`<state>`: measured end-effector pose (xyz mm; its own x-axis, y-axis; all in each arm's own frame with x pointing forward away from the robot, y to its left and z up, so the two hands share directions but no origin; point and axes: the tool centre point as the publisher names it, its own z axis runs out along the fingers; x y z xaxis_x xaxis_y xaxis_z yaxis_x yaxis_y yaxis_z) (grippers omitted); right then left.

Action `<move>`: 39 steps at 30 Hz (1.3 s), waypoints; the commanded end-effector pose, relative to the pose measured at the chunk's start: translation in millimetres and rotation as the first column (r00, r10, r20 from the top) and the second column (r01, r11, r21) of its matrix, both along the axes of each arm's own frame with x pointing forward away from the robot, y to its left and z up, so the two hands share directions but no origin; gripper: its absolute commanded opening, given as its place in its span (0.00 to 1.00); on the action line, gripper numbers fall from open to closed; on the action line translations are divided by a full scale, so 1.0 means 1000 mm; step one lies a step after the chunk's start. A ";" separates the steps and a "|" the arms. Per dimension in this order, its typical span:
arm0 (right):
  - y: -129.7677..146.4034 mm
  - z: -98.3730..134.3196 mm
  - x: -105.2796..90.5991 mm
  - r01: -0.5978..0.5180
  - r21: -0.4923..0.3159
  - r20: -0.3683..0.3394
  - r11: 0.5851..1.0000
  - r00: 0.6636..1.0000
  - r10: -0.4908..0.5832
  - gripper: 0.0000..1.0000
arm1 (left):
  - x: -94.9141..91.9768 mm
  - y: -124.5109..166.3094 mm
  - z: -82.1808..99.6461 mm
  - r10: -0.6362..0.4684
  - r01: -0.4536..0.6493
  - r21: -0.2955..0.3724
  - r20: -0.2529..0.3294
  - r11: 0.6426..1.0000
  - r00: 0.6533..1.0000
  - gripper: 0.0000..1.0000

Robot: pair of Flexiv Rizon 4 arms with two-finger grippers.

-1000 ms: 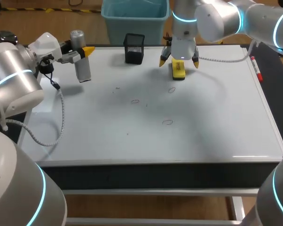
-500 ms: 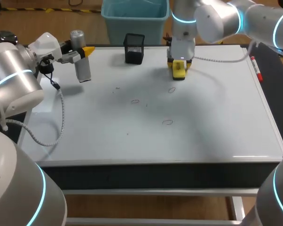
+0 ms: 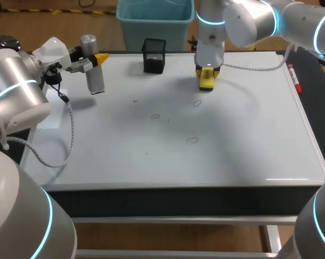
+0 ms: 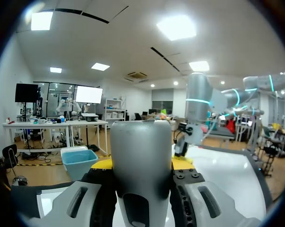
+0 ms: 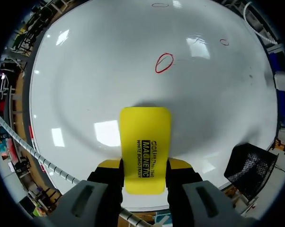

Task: Pick up the inspection probe, press it on each red-marked spot on the whiteboard one by one, put down the probe, pick up the eraser, and wipe off all the red marks.

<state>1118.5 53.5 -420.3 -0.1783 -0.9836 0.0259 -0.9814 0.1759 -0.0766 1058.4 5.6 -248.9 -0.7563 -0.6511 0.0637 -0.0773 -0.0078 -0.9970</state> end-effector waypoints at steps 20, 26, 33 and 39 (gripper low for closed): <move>-0.127 0.046 0.023 0.384 0.040 -0.005 0.922 0.923 -0.384 0.00 | 0.000 -0.001 0.000 0.002 -0.002 -0.001 0.002 1.000 1.000 0.00; -0.171 0.044 0.006 0.484 0.053 -0.005 0.873 0.875 -0.485 0.00 | 0.000 -0.001 0.000 0.002 -0.002 -0.001 0.002 1.000 1.000 0.00; -0.216 0.037 -0.020 0.566 0.043 -0.010 0.824 0.825 -0.566 0.00 | 0.000 -0.001 0.000 0.002 -0.002 -0.001 0.002 1.000 1.000 0.00; -0.246 0.039 -0.039 0.631 0.037 -0.015 0.775 0.776 -0.631 0.00 | 0.000 -0.001 0.000 0.002 -0.002 -0.001 0.002 1.000 1.000 0.00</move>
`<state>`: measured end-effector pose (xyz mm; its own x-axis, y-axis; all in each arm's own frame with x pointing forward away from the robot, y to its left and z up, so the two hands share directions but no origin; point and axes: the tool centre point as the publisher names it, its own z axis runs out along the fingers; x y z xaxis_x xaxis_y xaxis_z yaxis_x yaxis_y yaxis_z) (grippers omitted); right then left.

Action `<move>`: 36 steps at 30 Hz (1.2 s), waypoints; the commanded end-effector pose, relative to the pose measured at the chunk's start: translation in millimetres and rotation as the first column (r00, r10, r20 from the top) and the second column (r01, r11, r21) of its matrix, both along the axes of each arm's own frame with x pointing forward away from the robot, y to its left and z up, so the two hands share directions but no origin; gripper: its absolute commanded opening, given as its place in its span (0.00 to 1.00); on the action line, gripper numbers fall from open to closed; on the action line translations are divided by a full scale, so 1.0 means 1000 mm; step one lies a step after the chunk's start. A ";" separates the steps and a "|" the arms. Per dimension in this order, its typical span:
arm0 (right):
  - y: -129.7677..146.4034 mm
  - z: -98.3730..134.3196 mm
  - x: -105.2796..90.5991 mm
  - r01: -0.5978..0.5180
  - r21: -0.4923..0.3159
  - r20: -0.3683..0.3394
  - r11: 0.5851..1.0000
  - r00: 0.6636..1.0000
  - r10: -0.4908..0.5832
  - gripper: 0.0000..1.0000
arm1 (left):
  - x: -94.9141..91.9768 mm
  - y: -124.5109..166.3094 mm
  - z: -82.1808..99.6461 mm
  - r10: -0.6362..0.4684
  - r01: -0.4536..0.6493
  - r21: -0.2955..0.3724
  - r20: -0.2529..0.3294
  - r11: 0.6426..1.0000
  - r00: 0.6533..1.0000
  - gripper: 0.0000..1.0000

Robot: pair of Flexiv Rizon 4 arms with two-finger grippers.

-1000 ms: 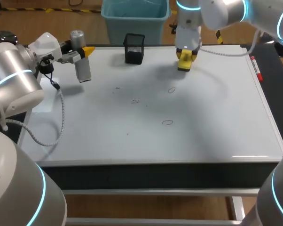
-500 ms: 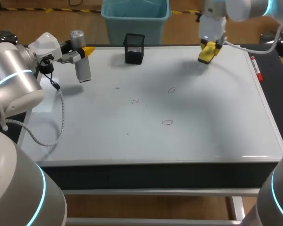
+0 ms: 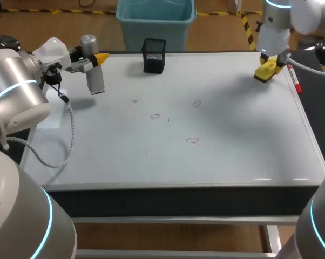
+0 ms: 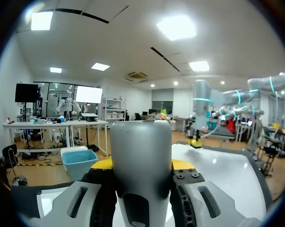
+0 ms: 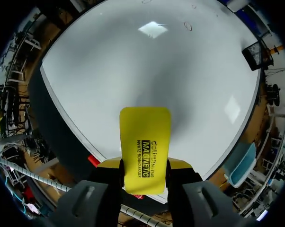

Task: Pick up the inspection probe, press it on each red-marked spot on the whiteboard one by one, put down the probe, pick up the eraser, and wipe off all the red marks.

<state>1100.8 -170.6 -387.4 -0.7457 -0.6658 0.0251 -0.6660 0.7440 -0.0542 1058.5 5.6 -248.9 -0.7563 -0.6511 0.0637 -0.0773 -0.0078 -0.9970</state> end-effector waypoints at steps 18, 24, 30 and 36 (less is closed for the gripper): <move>-0.020 -0.007 -0.048 0.039 0.053 0.031 0.998 0.999 -0.041 0.00 | 0.000 -0.001 0.000 0.002 -0.002 -0.001 0.002 1.000 1.000 0.00; -0.004 -0.008 -0.057 -0.002 0.057 0.028 0.998 1.000 0.001 0.00 | 0.000 -0.001 0.000 0.002 -0.002 -0.001 0.002 1.000 1.000 0.00; 0.003 -0.008 -0.059 -0.020 0.053 0.032 0.998 0.999 0.018 0.00 | 0.000 -0.001 0.000 0.002 -0.002 -0.001 0.002 1.000 1.000 0.00; 0.007 -0.006 -0.063 -0.043 0.063 0.016 0.997 0.999 0.042 0.00 | 0.000 -0.001 0.000 0.002 -0.002 -0.001 0.002 1.000 1.000 0.00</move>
